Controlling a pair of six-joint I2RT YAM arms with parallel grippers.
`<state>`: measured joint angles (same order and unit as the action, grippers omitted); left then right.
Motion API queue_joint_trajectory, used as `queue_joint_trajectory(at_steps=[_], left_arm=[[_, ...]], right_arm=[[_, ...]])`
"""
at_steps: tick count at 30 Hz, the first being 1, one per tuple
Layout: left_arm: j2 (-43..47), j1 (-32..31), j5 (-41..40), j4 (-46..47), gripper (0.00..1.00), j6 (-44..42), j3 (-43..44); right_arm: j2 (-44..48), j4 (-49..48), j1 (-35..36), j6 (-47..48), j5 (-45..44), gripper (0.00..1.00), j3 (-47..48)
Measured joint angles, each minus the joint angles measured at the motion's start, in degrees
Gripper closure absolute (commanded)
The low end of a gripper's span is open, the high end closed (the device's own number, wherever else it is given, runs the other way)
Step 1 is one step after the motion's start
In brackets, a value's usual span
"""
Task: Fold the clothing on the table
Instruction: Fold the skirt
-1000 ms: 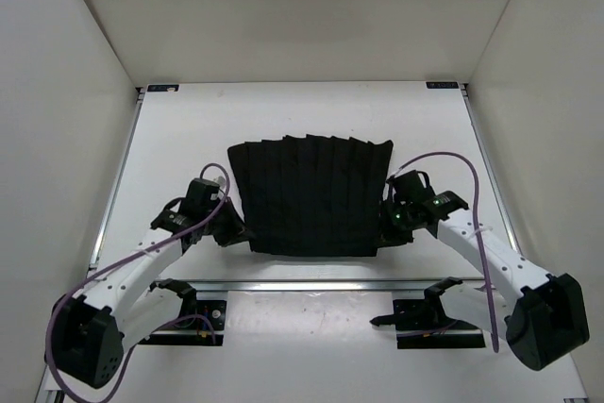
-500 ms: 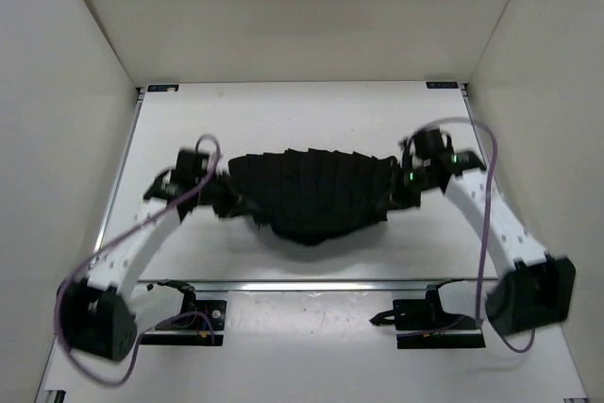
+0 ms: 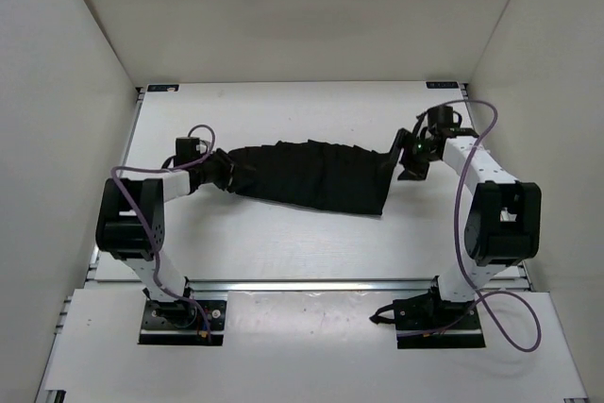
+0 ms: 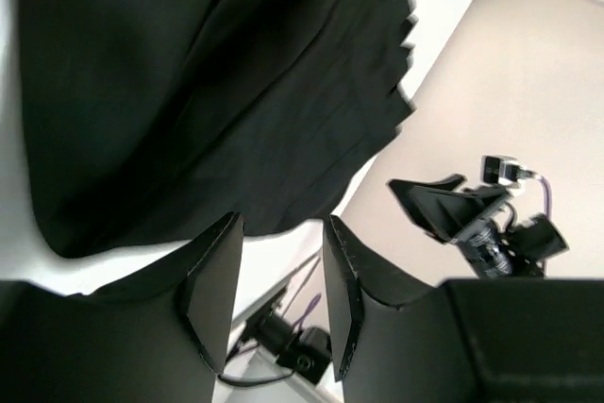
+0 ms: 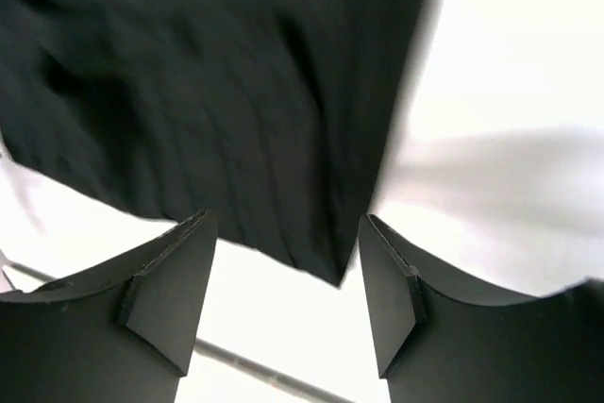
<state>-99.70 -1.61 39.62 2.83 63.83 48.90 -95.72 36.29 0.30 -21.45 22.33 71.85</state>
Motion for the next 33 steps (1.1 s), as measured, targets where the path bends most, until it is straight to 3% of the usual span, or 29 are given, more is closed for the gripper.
queue_joint_trajectory(at_steps=[4, 9, 16, 17, 18, 19, 20, 21, 26, 31, 33], left_arm=[[4.9, 0.0, -1.7, -4.1, 0.48, -2.6, -3.1], [6.3, -0.5, -10.7, -13.6, 0.47, -9.9, 1.8], [3.5, -2.3, -21.8, -23.1, 0.45, -17.2, 6.5], [2.6, -2.6, -22.7, -23.7, 0.45, -17.6, 6.6], [1.6, -2.8, -23.4, -24.3, 0.47, -18.0, 6.6], [0.5, -3.2, -24.1, -24.7, 0.55, -18.3, 6.6], [-0.5, -3.5, -24.2, -24.7, 0.85, -18.1, 6.6], [-1.2, -3.8, -23.8, -24.6, 1.0, -18.3, 6.7], [-3.7, -8.5, -22.4, -22.4, 1.0, -18.8, 8.3], [-3.8, -19.1, -21.6, -17.7, 1.0, -14.9, 6.8], [-3.8, -22.9, -20.5, -15.4, 1.0, -12.2, 5.5]], right_arm=[[3.9, -1.9, -0.7, -1.3, 0.4, 0.41, -10.5], [6.2, -6.1, -0.4, -4.5, 0.4, 0.34, -19.5], [5.2, -12.4, 3.3, -8.4, 2.2, 0.35, -24.3], [4.5, -13.4, 3.7, -8.7, 3.0, 0.38, -24.0], [3.8, -14.2, 4.1, -9.0, 3.6, 0.6, -23.8], [3.0, -15.3, 4.4, -8.7, 4.3, 0.95, -23.5], [2.1, -16.2, 4.5, -8.4, 4.4, 1.0, -23.5], [1.0, -16.7, 4.5, -8.7, 5.1, 1.0, -23.4], [-0.3, -12.7, 0.0, -4.7, 5.7, 1.0, -22.2], [0.2, -2.4, -8.9, 2.7, -2.4, 1.0, -13.8], [1.0, 1.4, -9.4, 4.7, -6.1, 0.99, -8.9]])
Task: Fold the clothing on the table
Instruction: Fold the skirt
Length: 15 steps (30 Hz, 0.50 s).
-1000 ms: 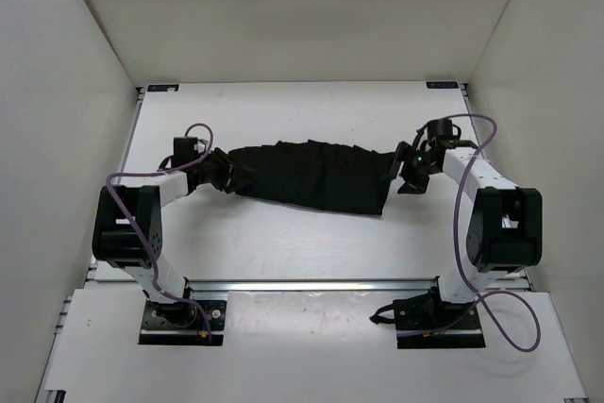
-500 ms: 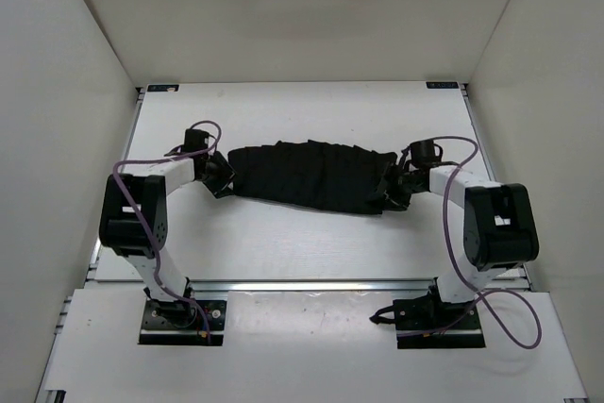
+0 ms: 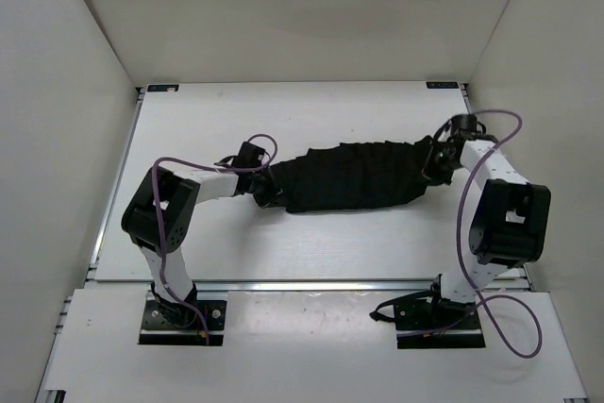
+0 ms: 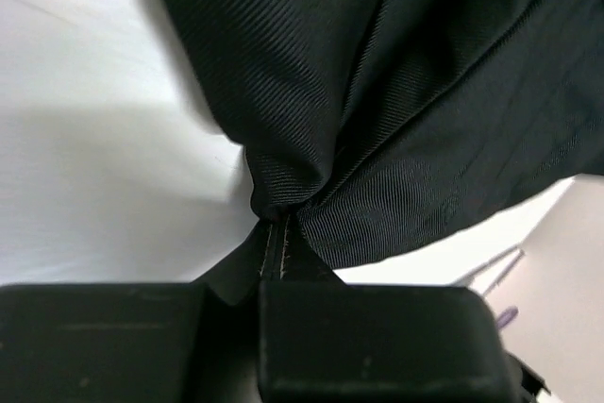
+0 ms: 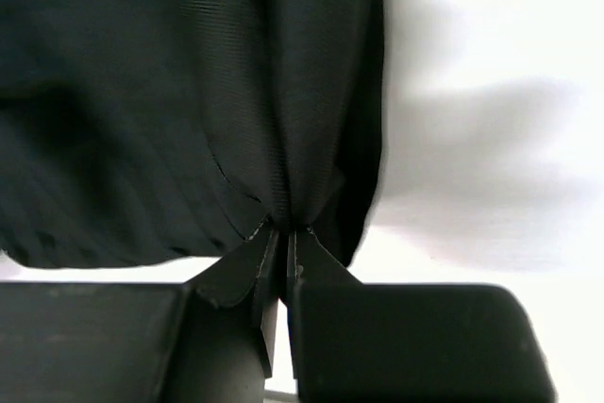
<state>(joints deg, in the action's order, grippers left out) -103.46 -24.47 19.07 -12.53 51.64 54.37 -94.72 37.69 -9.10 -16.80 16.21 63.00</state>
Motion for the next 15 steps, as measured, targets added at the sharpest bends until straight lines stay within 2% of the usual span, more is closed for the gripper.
queue_joint_trajectory(at_steps=[3, 8, 12, 15], left_arm=[[-0.1, -2.7, 0.4, 1.9, 1.0, 2.9, -0.5], [-0.2, -2.9, 0.4, 3.1, 1.0, 5.5, -0.5], [-0.2, -1.9, 0.4, 3.8, 1.0, 6.3, -0.8], [0.0, -1.0, 0.5, 3.7, 1.0, 6.3, -1.7]], right_arm=[[0.7, 4.9, 5.8, 2.1, -5.2, 1.0, 9.8], [-0.5, 5.5, 25.8, 3.1, -9.2, 1.0, 22.3], [-4.0, 1.9, 39.5, 2.8, -8.1, 1.0, 23.3], [-8.9, -1.1, 45.3, 1.9, -6.6, 1.0, 21.6]])
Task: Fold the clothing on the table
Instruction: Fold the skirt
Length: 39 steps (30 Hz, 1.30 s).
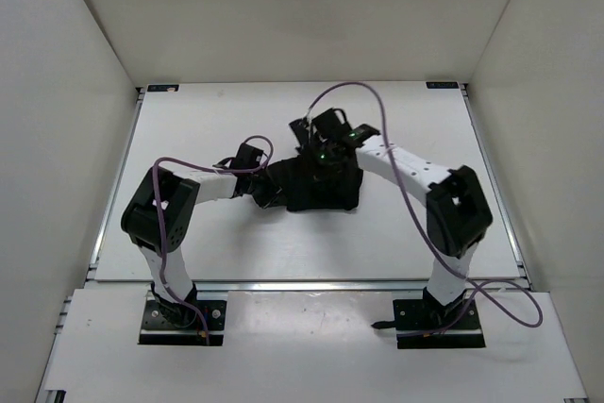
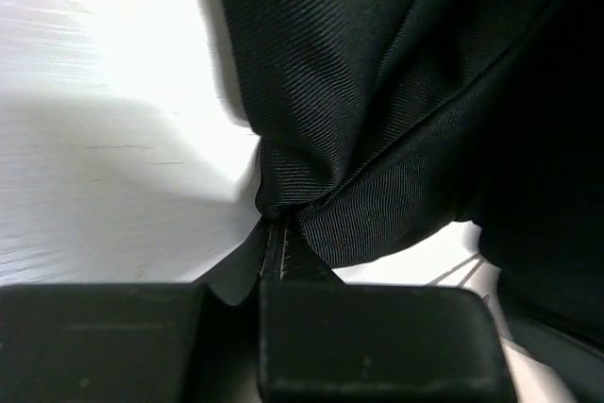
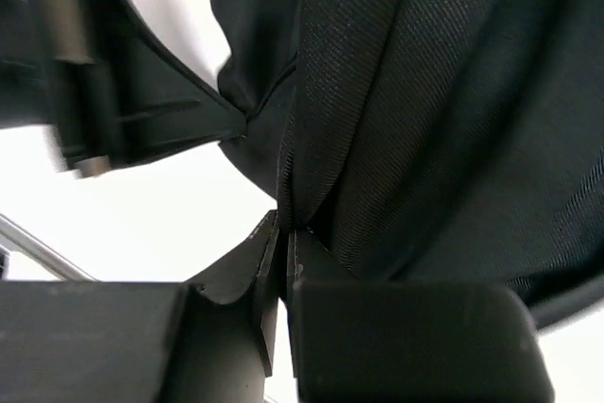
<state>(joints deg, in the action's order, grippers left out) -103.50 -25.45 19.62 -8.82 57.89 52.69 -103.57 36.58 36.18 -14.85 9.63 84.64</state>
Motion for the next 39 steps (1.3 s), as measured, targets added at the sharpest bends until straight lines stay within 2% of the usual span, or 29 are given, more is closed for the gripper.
queue_joint_trajectory(at_steps=[7, 9, 11, 13, 15, 17, 20, 22, 27, 31, 35, 37, 38, 39], left_arm=[[1.3, 1.1, 0.9, -0.1, 0.98, -0.9, -1.9], [1.5, 1.1, 1.1, 0.2, 0.93, -1.1, -2.3], [1.7, 1.1, 1.2, 0.2, 0.78, -1.5, -2.4], [1.9, 1.2, 1.7, 0.2, 0.69, -1.7, -2.8], [3.1, 1.7, 2.6, 0.3, 0.63, -1.9, -4.0], [5.4, 2.7, 3.3, -0.5, 0.53, -2.3, -5.7], [11.2, 5.7, 4.3, -2.8, 0.49, -2.2, -8.3], [16.7, 9.1, 4.5, -4.1, 0.45, -2.2, -9.4], [33.6, 19.7, 3.3, -4.7, 0.41, -1.6, -11.1], [38.9, 24.9, 2.7, -5.4, 0.4, -2.6, -11.1], [36.4, 24.2, 2.6, -7.4, 0.4, -3.3, -11.2], [35.9, 22.8, 2.7, -7.5, 0.39, -3.0, -12.0], [35.9, 22.1, 2.7, -7.5, 0.38, -2.8, -12.5], [35.9, 21.6, 2.7, -7.5, 0.38, -2.5, -12.7]], right_arm=[[-12.8, -4.2, 5.3, -0.2, 1.7, 1.0, -1.3], [-13.1, -4.5, 5.8, -0.1, 2.0, 1.0, -0.5], [-13.7, -4.9, 6.4, -0.2, 1.8, 1.0, 0.0], [-14.1, -4.7, 6.7, -0.2, 1.5, 1.0, 0.6], [-14.5, -4.2, 6.8, -0.4, 1.0, 0.94, 1.3], [-15.3, -2.8, 6.9, -0.9, 0.4, 0.88, 2.7], [-16.3, -1.6, 7.1, -1.9, -0.6, 0.6, 4.9], [-16.4, -0.8, 7.4, -2.3, -1.7, 0.46, 6.0], [-16.4, 5.3, 8.9, -3.1, -7.0, 0.33, 11.7], [-14.6, 9.6, 9.2, -3.1, -9.3, 0.32, 16.9], [-7.8, 11.2, 7.7, -2.5, -7.9, 0.28, 15.4], [-2.5, 10.4, 5.7, -1.9, -5.6, 0.32, 11.8], [0.0, 9.7, 4.5, -1.8, -4.1, 0.38, 9.8], [2.7, 8.8, 3.1, -1.7, -2.4, 0.38, 7.5]])
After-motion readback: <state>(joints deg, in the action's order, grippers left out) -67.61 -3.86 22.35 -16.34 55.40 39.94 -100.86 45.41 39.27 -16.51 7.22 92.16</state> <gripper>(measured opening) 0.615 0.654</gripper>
